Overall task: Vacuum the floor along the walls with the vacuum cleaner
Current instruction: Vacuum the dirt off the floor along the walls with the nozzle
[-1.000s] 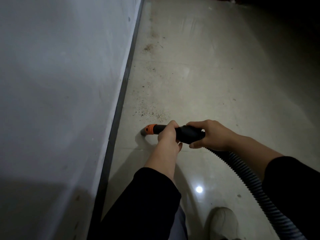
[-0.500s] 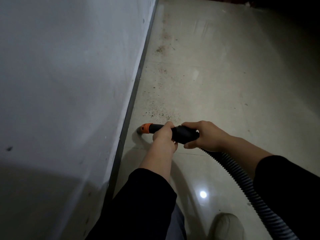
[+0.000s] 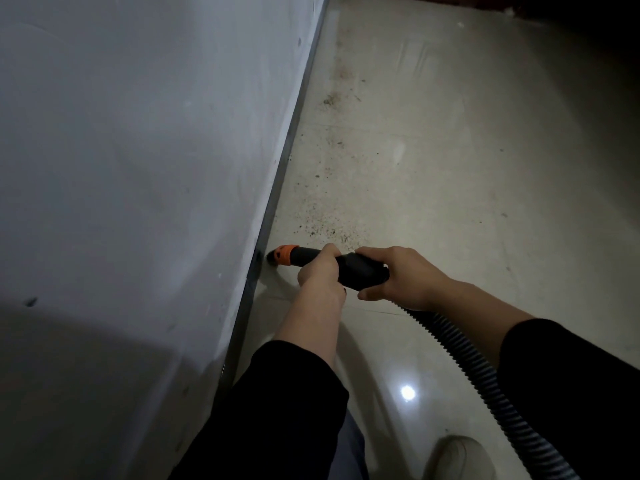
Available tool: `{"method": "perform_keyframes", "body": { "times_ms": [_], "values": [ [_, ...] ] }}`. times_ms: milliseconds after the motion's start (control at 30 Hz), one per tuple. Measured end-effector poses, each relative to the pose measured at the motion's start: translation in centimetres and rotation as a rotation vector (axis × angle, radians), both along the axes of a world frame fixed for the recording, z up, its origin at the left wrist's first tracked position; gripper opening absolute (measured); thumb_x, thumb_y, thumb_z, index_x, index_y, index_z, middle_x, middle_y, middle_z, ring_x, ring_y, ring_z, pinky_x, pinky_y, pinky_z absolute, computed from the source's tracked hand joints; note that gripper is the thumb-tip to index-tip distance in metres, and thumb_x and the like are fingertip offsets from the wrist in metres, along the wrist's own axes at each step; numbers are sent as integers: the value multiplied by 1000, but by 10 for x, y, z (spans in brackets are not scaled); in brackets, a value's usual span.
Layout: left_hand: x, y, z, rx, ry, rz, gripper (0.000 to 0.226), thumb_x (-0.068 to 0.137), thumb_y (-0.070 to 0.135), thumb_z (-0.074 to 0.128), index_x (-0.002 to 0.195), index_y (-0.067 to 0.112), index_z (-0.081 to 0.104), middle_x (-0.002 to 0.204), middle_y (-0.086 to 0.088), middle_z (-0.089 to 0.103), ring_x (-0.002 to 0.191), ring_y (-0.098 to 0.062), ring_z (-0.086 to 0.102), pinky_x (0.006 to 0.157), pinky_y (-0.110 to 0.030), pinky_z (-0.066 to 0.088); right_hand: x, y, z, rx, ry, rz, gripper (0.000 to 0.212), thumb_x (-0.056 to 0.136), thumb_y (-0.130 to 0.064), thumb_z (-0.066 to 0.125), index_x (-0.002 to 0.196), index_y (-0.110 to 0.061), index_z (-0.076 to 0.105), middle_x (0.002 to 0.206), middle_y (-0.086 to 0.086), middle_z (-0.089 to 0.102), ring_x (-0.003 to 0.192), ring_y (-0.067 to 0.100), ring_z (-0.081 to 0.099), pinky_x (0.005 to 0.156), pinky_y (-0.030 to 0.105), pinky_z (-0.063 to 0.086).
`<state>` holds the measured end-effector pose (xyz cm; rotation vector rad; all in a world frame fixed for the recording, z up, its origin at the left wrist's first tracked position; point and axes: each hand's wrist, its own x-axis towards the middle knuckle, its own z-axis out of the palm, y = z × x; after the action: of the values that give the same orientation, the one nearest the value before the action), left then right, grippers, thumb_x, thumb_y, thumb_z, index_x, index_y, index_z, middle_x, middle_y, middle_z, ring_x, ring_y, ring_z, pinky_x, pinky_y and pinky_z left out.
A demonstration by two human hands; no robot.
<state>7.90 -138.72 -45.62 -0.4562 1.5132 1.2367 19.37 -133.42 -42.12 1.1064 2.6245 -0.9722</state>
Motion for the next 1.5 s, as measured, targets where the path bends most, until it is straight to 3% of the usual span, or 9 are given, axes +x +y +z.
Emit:
{"method": "perform_keyframes", "body": {
  "times_ms": [200,300,433,633,700,833,933,1500],
  "values": [
    [15,7,-1,54,-29,-28,40,81,17,68,119,9,57,114,-8,66,102,-23,64,74,-40,43,17,8,4,29,-31,-53,54,76,-26,80,125,-22,58,112,2,67,100,23,59,90,40,49],
    [25,12,-3,76,-35,-32,30,83,13,67,109,8,54,111,-11,67,101,-24,65,78,-39,46,28,9,5,38,-31,-86,53,76,-26,80,125,-21,58,111,2,67,99,23,60,89,41,49],
    [38,19,-4,138,-82,5,40,83,7,69,120,1,56,115,-17,67,95,-26,67,64,-30,53,43,12,8,46,-45,-124,52,77,-28,79,124,-23,58,110,3,66,97,22,59,87,40,50],
    [57,30,-9,161,-110,-17,46,82,6,70,125,-1,56,117,-17,66,99,-27,67,54,-25,52,65,13,14,55,-66,-174,56,78,-27,79,128,-23,56,112,2,67,98,22,59,88,39,49],
    [63,33,-11,167,-116,-34,44,82,6,71,124,-1,56,116,-18,66,98,-27,67,57,-26,54,72,14,16,58,-72,-187,55,78,-27,79,128,-24,56,111,2,67,97,21,59,87,39,49],
    [74,38,-14,187,-148,-91,42,82,7,72,121,-1,58,113,-17,68,97,-26,68,77,-31,58,86,16,20,56,-81,-224,54,77,-26,79,126,-25,58,109,1,67,97,20,60,87,38,50],
    [83,42,-17,194,-158,-134,42,82,7,73,120,-1,58,112,-18,68,96,-26,68,80,-33,59,96,17,22,60,-89,-243,52,77,-27,79,124,-27,58,105,-1,68,93,18,60,85,36,50],
    [110,59,-30,283,-212,-176,44,85,11,75,123,-2,59,113,-16,70,92,-19,69,55,-18,56,127,30,17,105,-106,-324,45,78,-28,77,118,-29,59,94,-2,67,78,14,61,74,36,52]
  ]
}}
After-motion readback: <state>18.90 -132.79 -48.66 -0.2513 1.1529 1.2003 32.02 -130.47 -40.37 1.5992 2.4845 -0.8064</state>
